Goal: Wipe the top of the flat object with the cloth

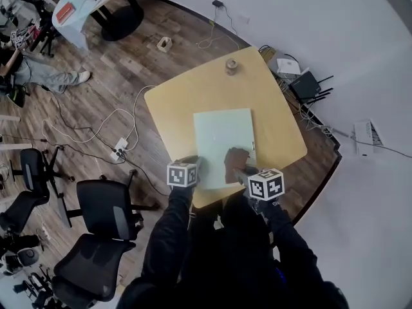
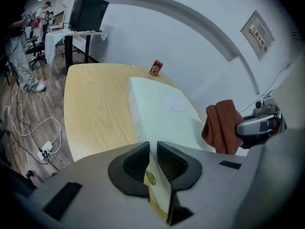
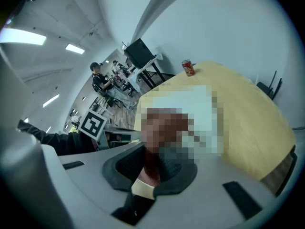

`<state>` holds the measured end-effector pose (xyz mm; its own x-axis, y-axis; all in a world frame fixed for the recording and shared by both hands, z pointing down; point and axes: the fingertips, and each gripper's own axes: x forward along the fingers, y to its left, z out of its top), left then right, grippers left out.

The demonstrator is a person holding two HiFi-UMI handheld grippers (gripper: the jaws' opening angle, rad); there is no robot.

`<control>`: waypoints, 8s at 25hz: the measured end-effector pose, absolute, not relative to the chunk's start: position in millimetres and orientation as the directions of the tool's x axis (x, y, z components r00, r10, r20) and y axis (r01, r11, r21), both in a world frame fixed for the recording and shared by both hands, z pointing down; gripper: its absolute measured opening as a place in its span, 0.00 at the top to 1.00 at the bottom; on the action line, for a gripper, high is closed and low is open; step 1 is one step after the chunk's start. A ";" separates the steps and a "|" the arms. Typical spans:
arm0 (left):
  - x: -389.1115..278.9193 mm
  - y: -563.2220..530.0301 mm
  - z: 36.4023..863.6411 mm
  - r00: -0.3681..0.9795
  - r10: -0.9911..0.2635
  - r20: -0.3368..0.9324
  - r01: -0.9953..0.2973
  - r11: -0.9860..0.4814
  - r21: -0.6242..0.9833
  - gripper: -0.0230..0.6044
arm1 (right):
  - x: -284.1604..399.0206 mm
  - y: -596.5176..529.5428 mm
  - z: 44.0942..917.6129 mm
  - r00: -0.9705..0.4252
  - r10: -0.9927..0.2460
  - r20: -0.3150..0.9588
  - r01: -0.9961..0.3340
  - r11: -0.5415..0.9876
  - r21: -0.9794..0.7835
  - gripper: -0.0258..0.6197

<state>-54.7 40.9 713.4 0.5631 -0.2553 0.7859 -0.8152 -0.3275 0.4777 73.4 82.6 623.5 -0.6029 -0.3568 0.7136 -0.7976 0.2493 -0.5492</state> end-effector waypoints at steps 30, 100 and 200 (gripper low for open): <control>-58.8 38.9 718.9 0.580 -0.222 0.784 -0.803 -0.315 0.505 0.85 | 44.7 43.4 691.0 -0.605 -0.219 0.765 -0.794 0.236 -0.560 0.85; -56.4 37.5 720.8 0.581 -0.219 0.784 -0.807 -0.280 0.520 0.85 | 107.0 -16.6 691.1 -0.581 -0.292 0.760 -0.814 0.192 -0.548 0.85; -46.9 30.7 720.0 0.566 -0.193 0.801 -0.811 -0.305 0.500 0.86 | 143.2 -58.2 693.8 -0.445 -0.405 0.799 -0.894 0.155 -0.420 0.85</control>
<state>-46.9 30.7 720.0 0.5664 -0.1929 0.8013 -0.8107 -0.3053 0.4995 143.2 -58.2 693.8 -0.4451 -0.4045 0.7989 -0.8943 0.1550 -0.4198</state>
